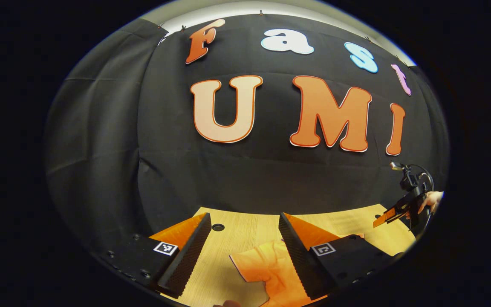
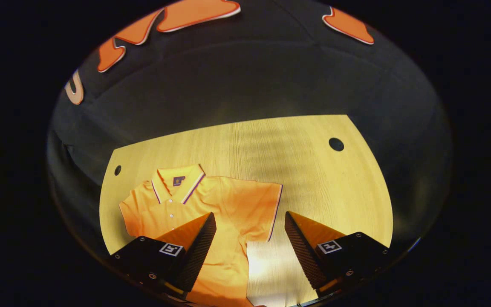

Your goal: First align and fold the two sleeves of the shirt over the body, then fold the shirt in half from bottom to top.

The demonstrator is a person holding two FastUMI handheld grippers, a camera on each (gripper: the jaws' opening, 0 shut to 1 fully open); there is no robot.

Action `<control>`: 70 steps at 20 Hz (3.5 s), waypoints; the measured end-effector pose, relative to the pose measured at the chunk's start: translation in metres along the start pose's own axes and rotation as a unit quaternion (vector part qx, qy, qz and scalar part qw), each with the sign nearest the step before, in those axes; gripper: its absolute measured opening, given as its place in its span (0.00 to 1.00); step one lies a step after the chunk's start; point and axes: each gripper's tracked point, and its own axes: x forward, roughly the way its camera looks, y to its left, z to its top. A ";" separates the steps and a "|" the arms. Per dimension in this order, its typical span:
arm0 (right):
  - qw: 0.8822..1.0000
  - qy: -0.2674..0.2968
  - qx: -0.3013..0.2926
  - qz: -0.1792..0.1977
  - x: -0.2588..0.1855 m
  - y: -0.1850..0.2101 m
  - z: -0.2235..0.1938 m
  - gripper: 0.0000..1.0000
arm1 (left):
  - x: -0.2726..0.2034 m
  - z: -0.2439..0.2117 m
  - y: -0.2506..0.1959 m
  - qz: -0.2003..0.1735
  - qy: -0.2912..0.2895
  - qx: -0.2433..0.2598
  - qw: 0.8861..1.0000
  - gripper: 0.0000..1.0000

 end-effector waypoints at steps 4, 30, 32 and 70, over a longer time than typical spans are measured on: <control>0.999 0.045 0.000 -0.021 0.039 -0.021 -0.010 0.99 | 0.011 -0.006 0.000 0.003 0.012 -0.005 1.000 0.98; 0.986 0.155 0.026 -0.061 0.127 -0.047 -0.057 0.73 | 0.020 -0.046 0.014 0.022 0.069 -0.025 0.997 0.98; 0.986 0.150 0.028 -0.059 0.126 -0.046 -0.057 0.53 | 0.018 -0.048 0.017 0.024 0.072 -0.030 0.997 0.98; 0.990 0.045 -0.130 0.014 0.049 0.182 -0.045 0.06 | -0.033 -0.079 0.142 0.040 0.090 -0.051 0.994 0.98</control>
